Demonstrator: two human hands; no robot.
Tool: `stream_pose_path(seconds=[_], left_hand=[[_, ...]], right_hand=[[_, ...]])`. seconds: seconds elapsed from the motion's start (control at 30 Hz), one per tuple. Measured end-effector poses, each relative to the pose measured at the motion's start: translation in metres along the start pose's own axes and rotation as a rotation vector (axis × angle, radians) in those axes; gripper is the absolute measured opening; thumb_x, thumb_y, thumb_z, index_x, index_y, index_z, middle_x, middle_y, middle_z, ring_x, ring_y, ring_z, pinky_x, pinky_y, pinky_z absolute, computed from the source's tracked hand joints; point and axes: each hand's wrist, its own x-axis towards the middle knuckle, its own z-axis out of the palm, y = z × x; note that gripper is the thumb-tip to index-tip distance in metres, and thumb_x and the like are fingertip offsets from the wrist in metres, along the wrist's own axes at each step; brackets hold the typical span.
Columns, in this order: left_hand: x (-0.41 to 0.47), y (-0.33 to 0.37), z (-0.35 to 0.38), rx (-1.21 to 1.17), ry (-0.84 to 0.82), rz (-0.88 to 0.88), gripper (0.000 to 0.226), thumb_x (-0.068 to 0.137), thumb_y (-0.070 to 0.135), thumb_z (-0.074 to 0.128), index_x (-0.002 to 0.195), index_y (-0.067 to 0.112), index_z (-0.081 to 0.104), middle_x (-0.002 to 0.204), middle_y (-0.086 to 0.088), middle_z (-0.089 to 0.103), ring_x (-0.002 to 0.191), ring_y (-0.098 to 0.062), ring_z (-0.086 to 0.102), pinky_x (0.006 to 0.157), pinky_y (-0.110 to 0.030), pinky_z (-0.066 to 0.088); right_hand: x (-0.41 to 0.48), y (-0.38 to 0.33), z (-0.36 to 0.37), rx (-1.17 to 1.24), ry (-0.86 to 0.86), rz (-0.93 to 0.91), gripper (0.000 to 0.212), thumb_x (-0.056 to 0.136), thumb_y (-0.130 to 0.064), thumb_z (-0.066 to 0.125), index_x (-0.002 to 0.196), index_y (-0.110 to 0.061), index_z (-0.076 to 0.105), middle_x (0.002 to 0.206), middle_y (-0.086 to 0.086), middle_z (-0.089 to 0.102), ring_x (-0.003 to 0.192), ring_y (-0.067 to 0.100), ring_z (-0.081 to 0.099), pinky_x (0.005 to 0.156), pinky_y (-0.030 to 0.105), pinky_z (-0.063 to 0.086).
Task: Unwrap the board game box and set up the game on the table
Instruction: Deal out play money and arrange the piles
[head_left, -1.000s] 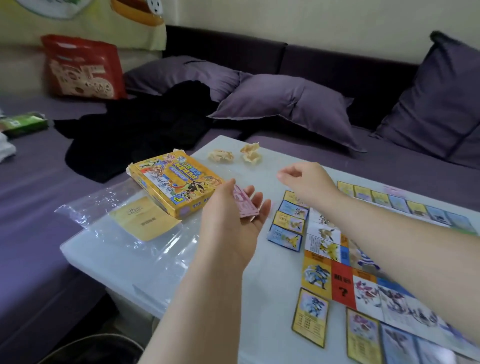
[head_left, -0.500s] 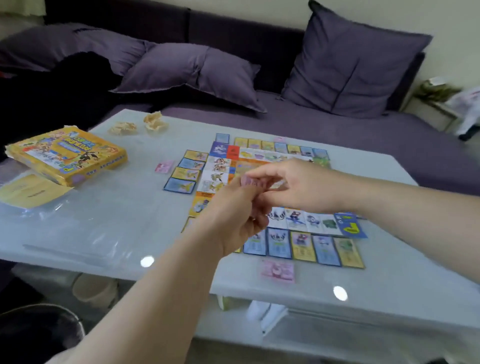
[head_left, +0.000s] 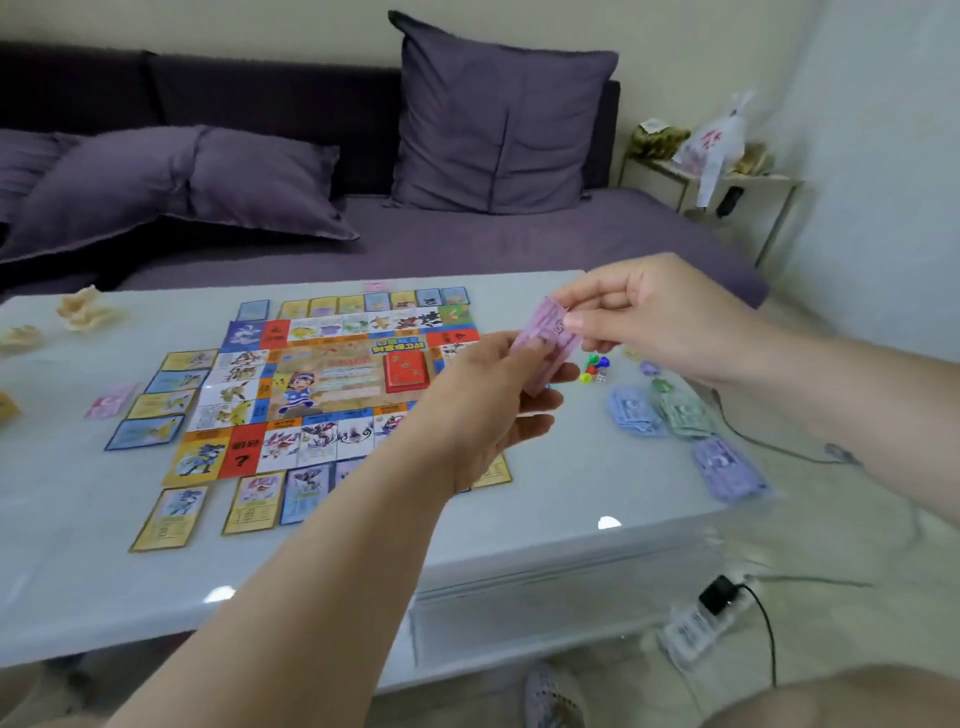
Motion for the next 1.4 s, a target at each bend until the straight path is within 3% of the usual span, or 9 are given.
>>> stream_pose_path(seconds=[0.3, 0.4, 0.57, 0.8, 0.97, 1.13, 1.23, 1.3, 1.4], left_hand=[[0.030, -0.022, 0.071, 0.252, -0.073, -0.012, 0.026, 0.102, 0.027, 0.035, 0.099, 0.015, 0.058, 0.082, 0.001, 0.065, 0.071, -0.015, 0.059, 0.065, -0.027, 0.052], [0.044, -0.044, 0.079, 0.638, -0.047, -0.021, 0.028, 0.099, 0.031, 0.039, 0.097, 0.013, 0.061, 0.091, -0.004, 0.068, 0.088, -0.024, 0.065, 0.079, -0.037, 0.054], [0.065, -0.095, 0.089, 0.836, 0.048, -0.080, 0.016, 0.090, 0.020, 0.053, 0.106, 0.019, 0.047, 0.089, 0.001, 0.067, 0.062, -0.007, 0.053, 0.043, -0.017, 0.035], [0.095, -0.128, 0.109, 0.893, 0.061, -0.061, 0.007, 0.089, 0.012, 0.053, 0.091, 0.018, 0.049, 0.090, -0.005, 0.063, 0.070, -0.021, 0.053, 0.056, -0.027, 0.042], [0.108, -0.124, 0.118, 0.873, -0.002, -0.105, 0.011, 0.085, 0.008, 0.053, 0.080, 0.017, 0.057, 0.090, -0.005, 0.064, 0.067, -0.018, 0.053, 0.050, -0.021, 0.042], [0.118, -0.122, 0.123, 0.879, -0.028, -0.193, 0.009, 0.082, 0.010, 0.058, 0.080, 0.008, 0.067, 0.092, -0.011, 0.071, 0.080, -0.021, 0.065, 0.062, -0.026, 0.051], [0.124, -0.123, 0.127, 0.936, -0.045, -0.219, 0.015, 0.083, 0.012, 0.058, 0.087, 0.005, 0.069, 0.093, -0.010, 0.071, 0.087, -0.021, 0.067, 0.068, -0.027, 0.052], [0.128, -0.124, 0.129, 0.967, -0.039, -0.226, 0.019, 0.082, 0.013, 0.057, 0.094, 0.004, 0.069, 0.093, -0.010, 0.071, 0.085, -0.020, 0.067, 0.066, -0.026, 0.053], [0.132, -0.126, 0.130, 1.009, -0.043, -0.238, 0.019, 0.082, 0.015, 0.058, 0.096, 0.006, 0.067, 0.094, -0.008, 0.070, 0.087, -0.018, 0.067, 0.058, -0.022, 0.049]], right_hand=[[-0.028, 0.063, -0.039, 0.046, 0.123, 0.049, 0.028, 0.088, -0.004, 0.062, 0.111, -0.019, 0.067, 0.086, -0.003, 0.071, 0.065, -0.007, 0.059, 0.063, 0.007, 0.047], [-0.026, 0.091, -0.047, -0.107, -0.027, 0.112, 0.022, 0.088, -0.008, 0.064, 0.107, -0.016, 0.071, 0.097, -0.002, 0.073, 0.072, -0.014, 0.055, 0.074, 0.001, 0.042], [-0.021, 0.141, -0.023, -0.486, -0.272, 0.155, 0.020, 0.089, -0.011, 0.059, 0.102, -0.016, 0.074, 0.080, -0.010, 0.068, 0.059, -0.005, 0.050, 0.057, 0.004, 0.033], [-0.022, 0.176, -0.013, -0.627, -0.191, 0.238, 0.027, 0.093, -0.011, 0.054, 0.117, -0.015, 0.065, 0.118, 0.002, 0.065, 0.105, 0.017, 0.059, 0.080, 0.021, 0.040], [-0.030, 0.179, -0.064, -0.533, 0.133, 0.346, 0.019, 0.086, -0.018, 0.063, 0.092, -0.002, 0.072, 0.094, 0.012, 0.071, 0.090, 0.026, 0.064, 0.078, 0.031, 0.049], [-0.049, 0.186, -0.081, -0.631, -0.182, 0.807, 0.052, 0.084, -0.053, 0.061, 0.060, -0.010, 0.044, 0.059, 0.004, 0.045, 0.052, 0.019, 0.045, 0.047, 0.024, 0.033], [-0.049, 0.184, -0.063, -0.578, -0.196, 0.797, 0.041, 0.086, -0.052, 0.059, 0.081, -0.012, 0.054, 0.081, 0.003, 0.056, 0.071, 0.017, 0.052, 0.056, 0.024, 0.037], [-0.046, 0.186, -0.054, -0.607, -0.180, 0.795, 0.058, 0.085, -0.053, 0.060, 0.115, -0.003, 0.054, 0.112, 0.010, 0.059, 0.097, 0.023, 0.057, 0.073, 0.025, 0.042], [-0.045, 0.186, -0.048, -0.640, -0.168, 0.809, 0.067, 0.088, -0.050, 0.058, 0.130, 0.001, 0.043, 0.129, 0.013, 0.051, 0.116, 0.025, 0.052, 0.091, 0.029, 0.043]])
